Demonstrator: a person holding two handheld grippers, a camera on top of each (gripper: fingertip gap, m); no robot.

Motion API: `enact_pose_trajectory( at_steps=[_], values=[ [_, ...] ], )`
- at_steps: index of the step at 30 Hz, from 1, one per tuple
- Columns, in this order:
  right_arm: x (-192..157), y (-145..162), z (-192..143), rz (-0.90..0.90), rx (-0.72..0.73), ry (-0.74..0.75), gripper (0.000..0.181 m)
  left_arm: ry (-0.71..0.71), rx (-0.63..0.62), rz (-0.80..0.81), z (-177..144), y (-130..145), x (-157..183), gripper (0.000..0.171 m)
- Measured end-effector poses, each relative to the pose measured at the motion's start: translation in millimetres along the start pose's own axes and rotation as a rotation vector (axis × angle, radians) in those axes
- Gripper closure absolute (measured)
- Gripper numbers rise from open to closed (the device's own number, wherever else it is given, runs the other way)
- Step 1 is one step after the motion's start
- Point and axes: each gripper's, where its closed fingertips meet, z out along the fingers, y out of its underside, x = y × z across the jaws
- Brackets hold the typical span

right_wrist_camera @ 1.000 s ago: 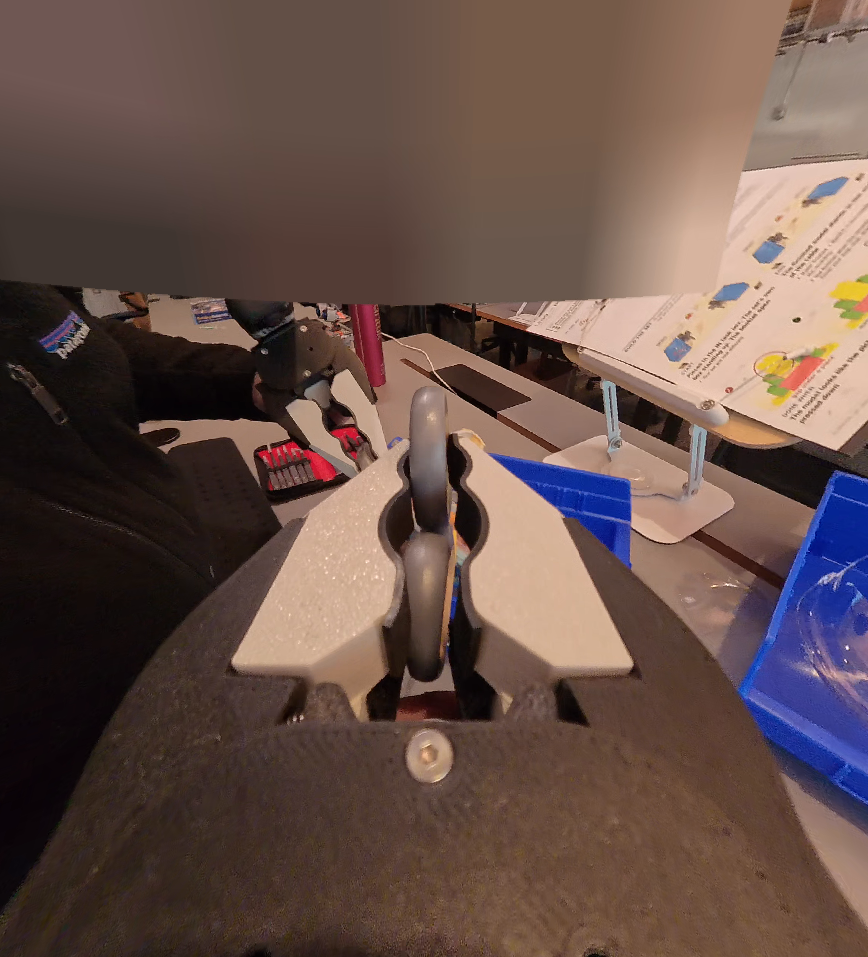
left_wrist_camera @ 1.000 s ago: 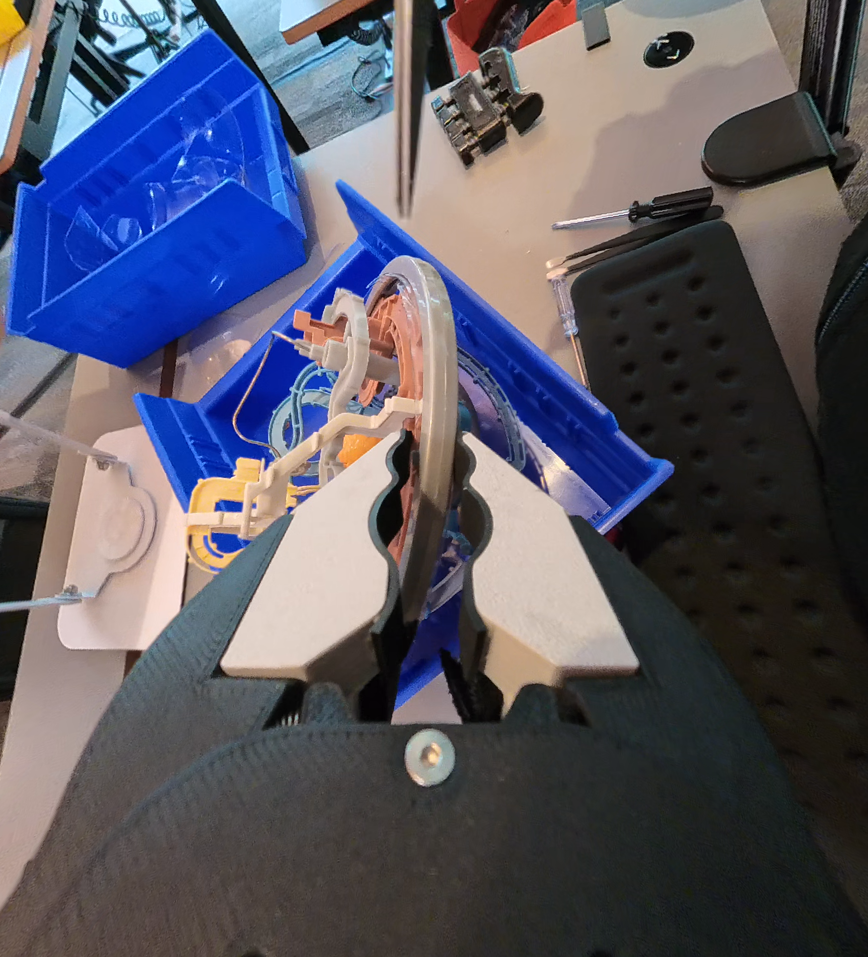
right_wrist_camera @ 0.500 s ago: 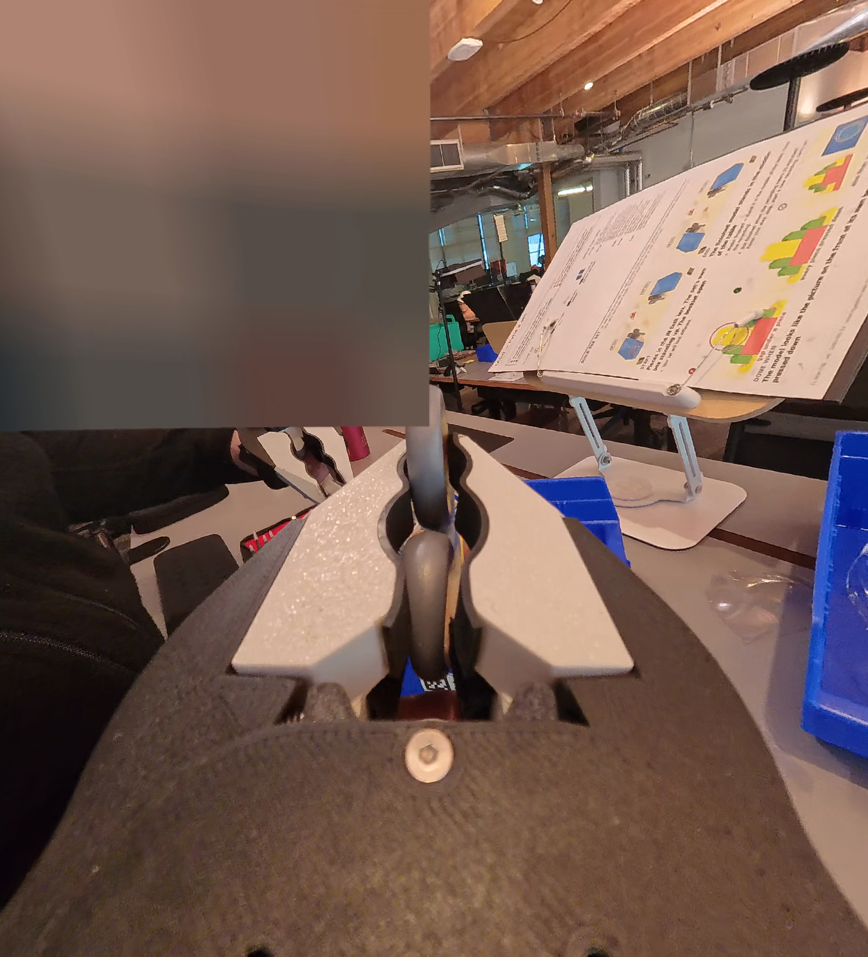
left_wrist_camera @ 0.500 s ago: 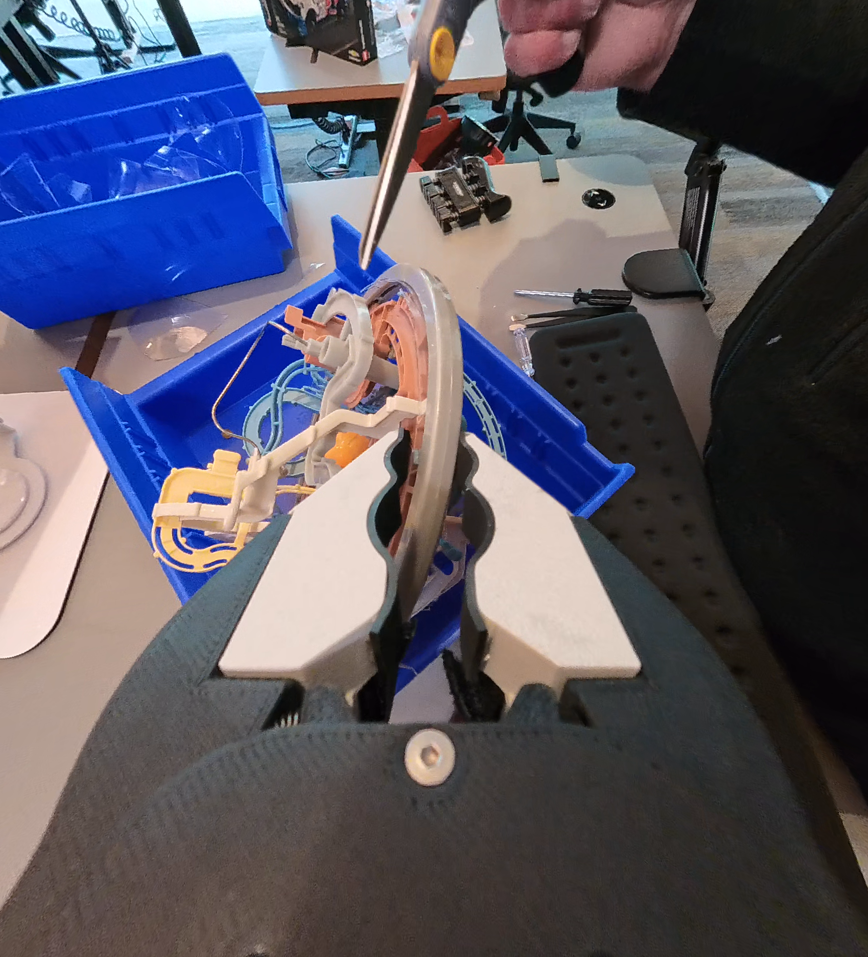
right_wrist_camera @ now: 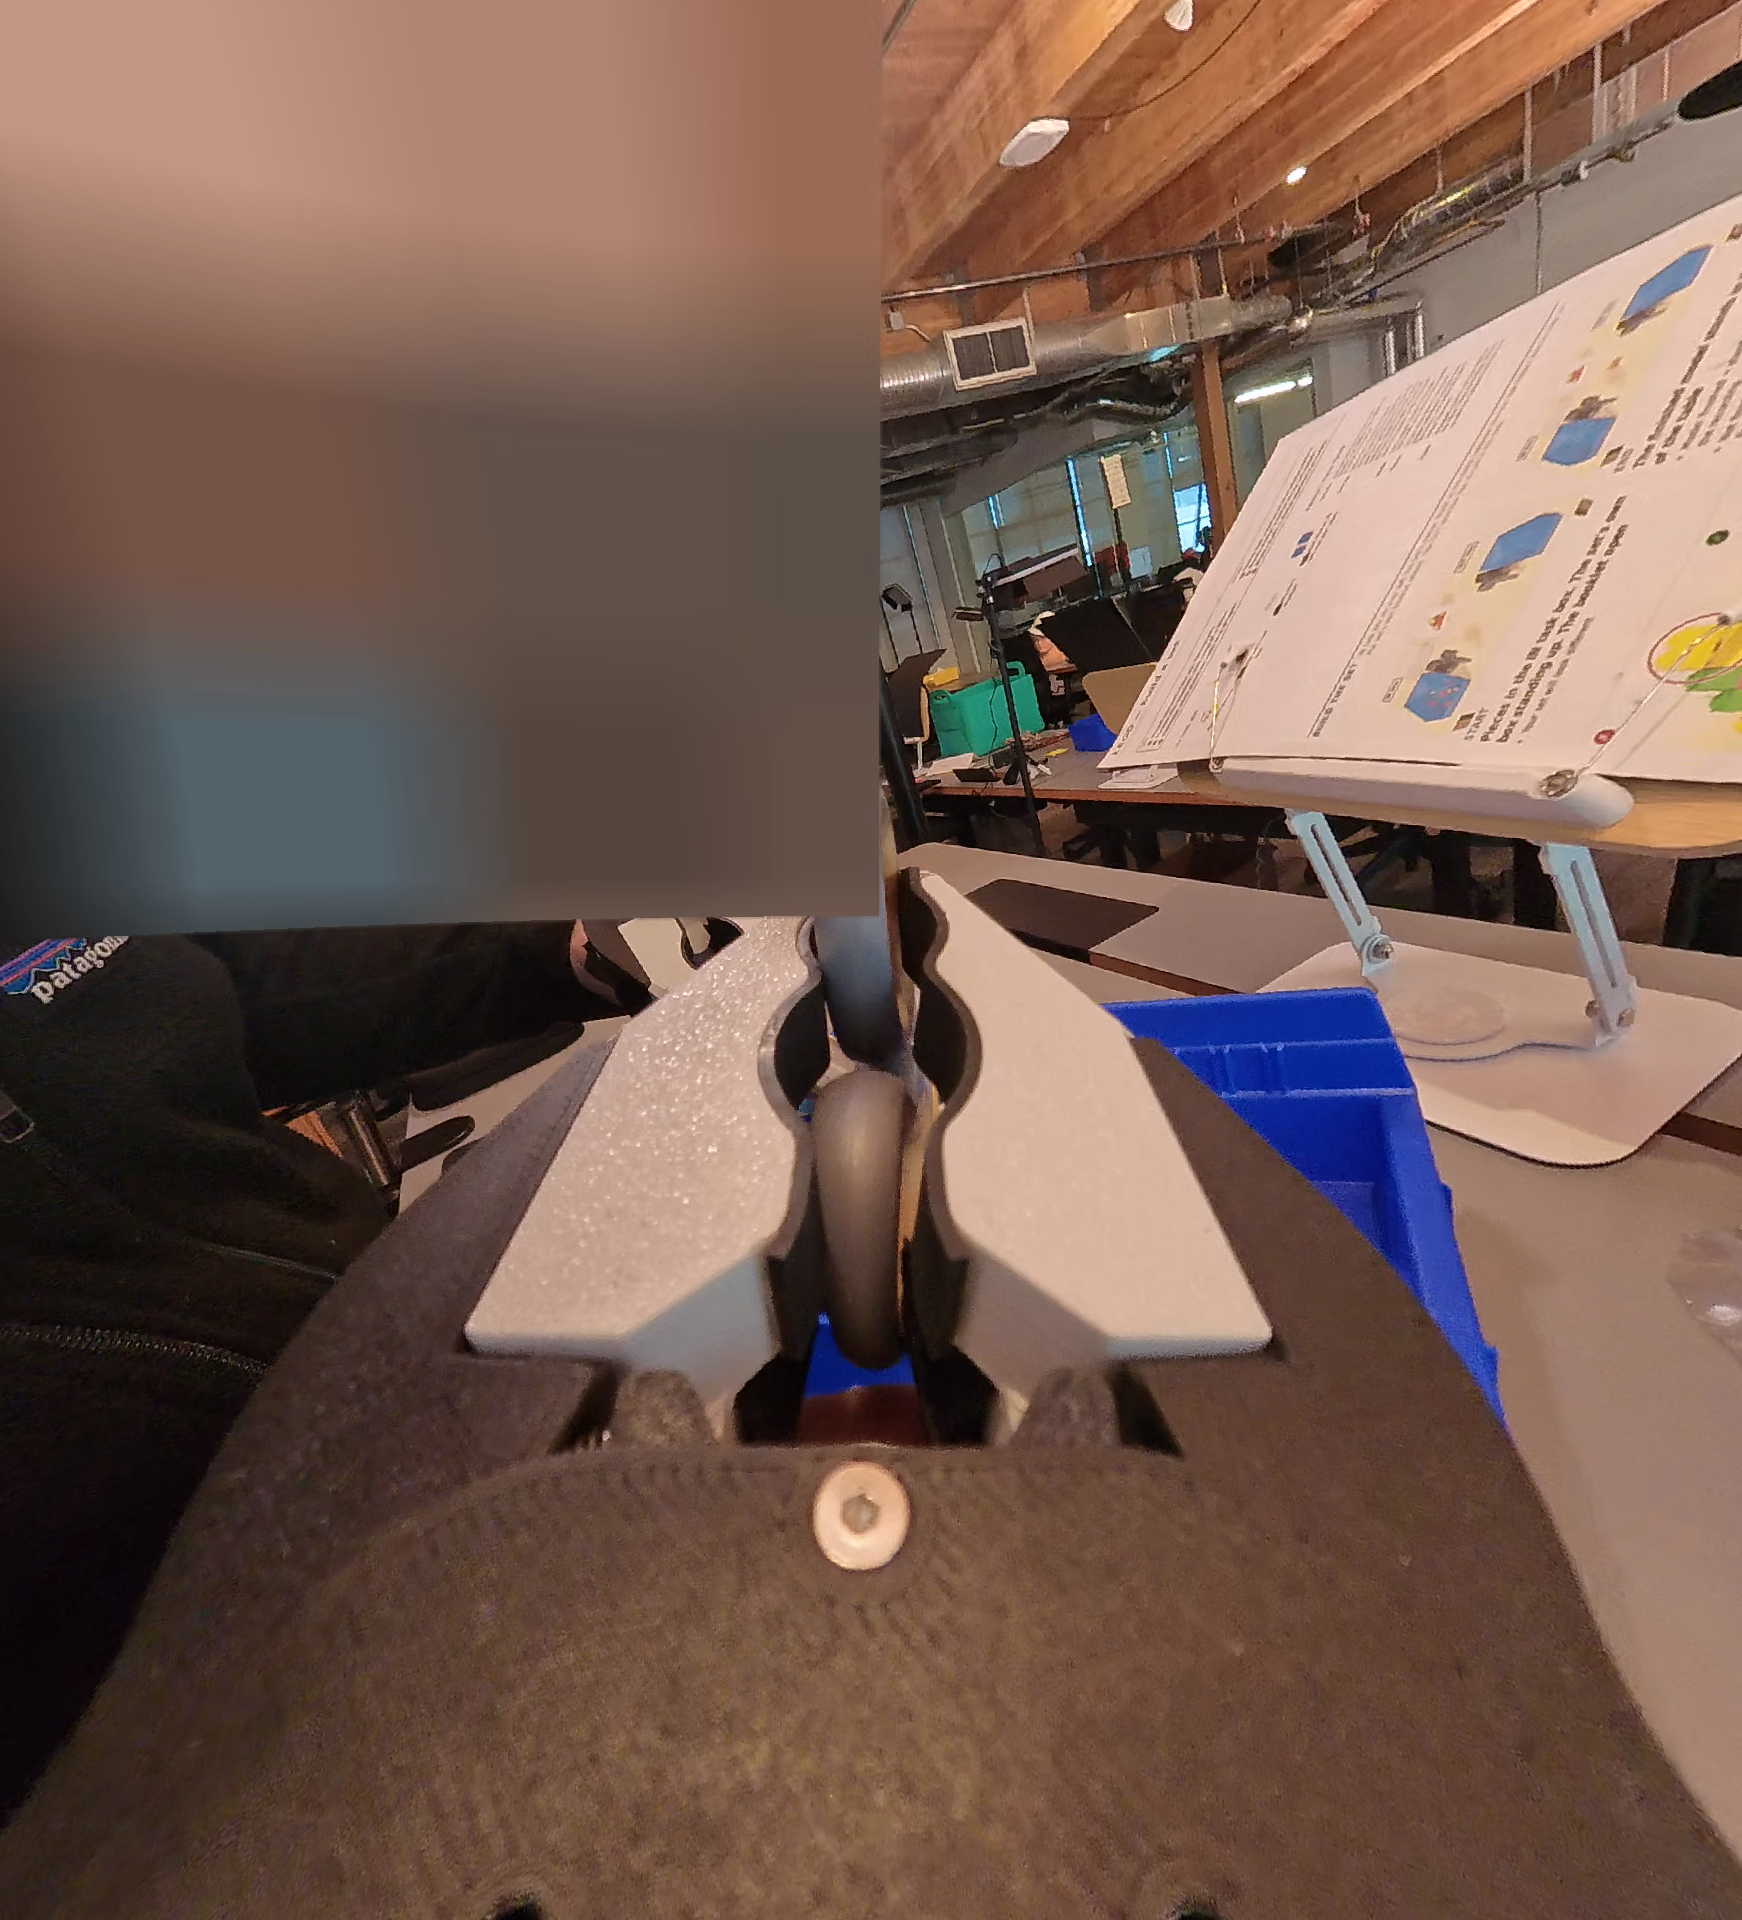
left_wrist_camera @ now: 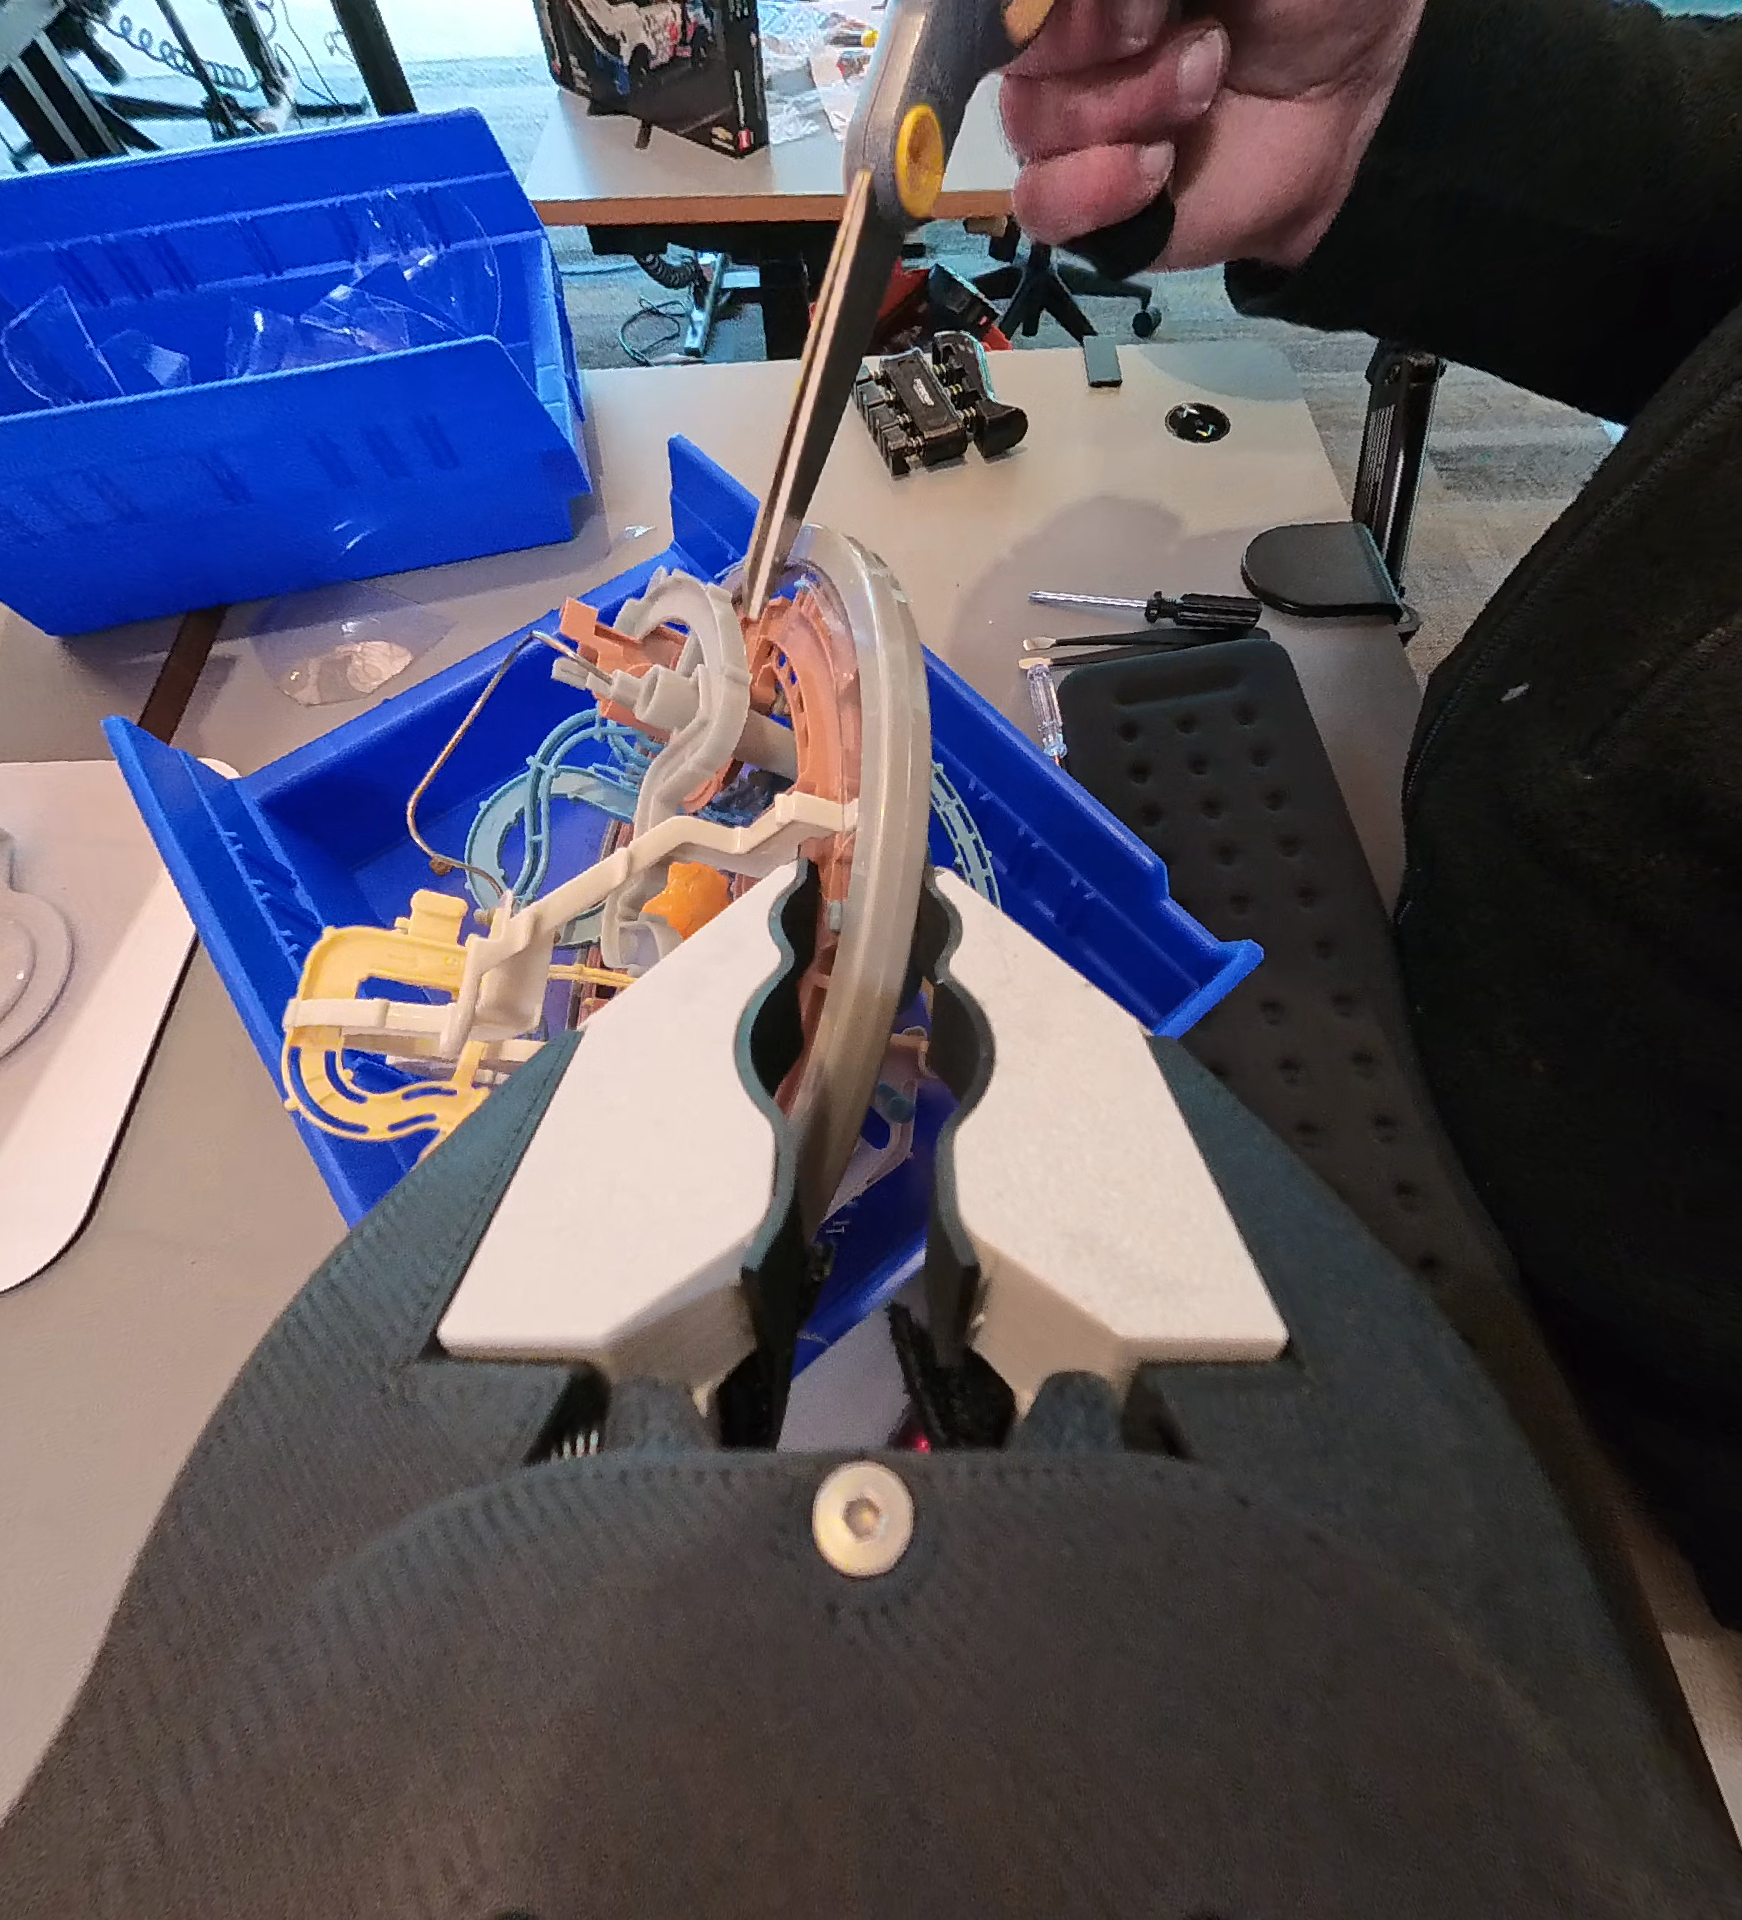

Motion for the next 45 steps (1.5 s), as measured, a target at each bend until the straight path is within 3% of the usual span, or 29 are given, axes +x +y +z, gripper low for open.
enact_pose_trajectory(
  at_steps=[10, 20, 22, 24, 28, 32, 37, 40, 43, 45],
  values=[
    [-16.4, 29.1, 14.6, 0.004, -0.011, 0.004, 0.173, -0.005, -0.047, 0.056, 2.5, 3.7, 14.7, 0.153],
    [-57.1, 58.9, 25.0, -0.218, -0.116, 0.025, 0.173, -0.032, -0.150, 0.131, 0.9, 11.6, 29.5, 0.152],
    [-64.4, 63.7, 26.6, -0.255, -0.135, 0.028, 0.173, -0.033, -0.178, 0.129, -1.4, 14.1, 33.4, 0.150],
    [-69.0, 71.2, 27.9, -0.282, -0.171, 0.033, 0.173, -0.043, -0.186, 0.101, -5.9, 13.5, 35.0, 0.136],
    [-71.0, 75.3, 28.3, -0.286, -0.188, 0.043, 0.173, -0.068, -0.145, 0.073, -15.1, -2.4, 40.5, 0.136],
    [-71.3, 74.5, 30.7, -0.294, -0.201, 0.042, 0.173, -0.066, -0.087, 0.073, 3.7, -27.6, 57.4, 0.135],
    [-71.5, 74.6, 31.1, -0.294, -0.209, 0.037, 0.173, -0.166, -0.259, 0.115, 38.3, 4.3, 54.1, 0.134],
    [-73.6, 77.3, 31.4, -0.316, -0.224, 0.031, 0.173, -0.184, -0.274, 0.097, 45.4, 6.0, 54.3, 0.142],
    [-74.2, 78.5, 32.4, -0.324, -0.233, 0.027, 0.173, -0.242, -0.278, 0.179, 48.6, 7.4, 50.8, 0.155],
    [-72.5, 78.0, 33.0, -0.315, -0.242, 0.032, 0.173, -0.239, -0.277, 0.188, 50.0, 7.6, 50.9, 0.155]
  ],
)
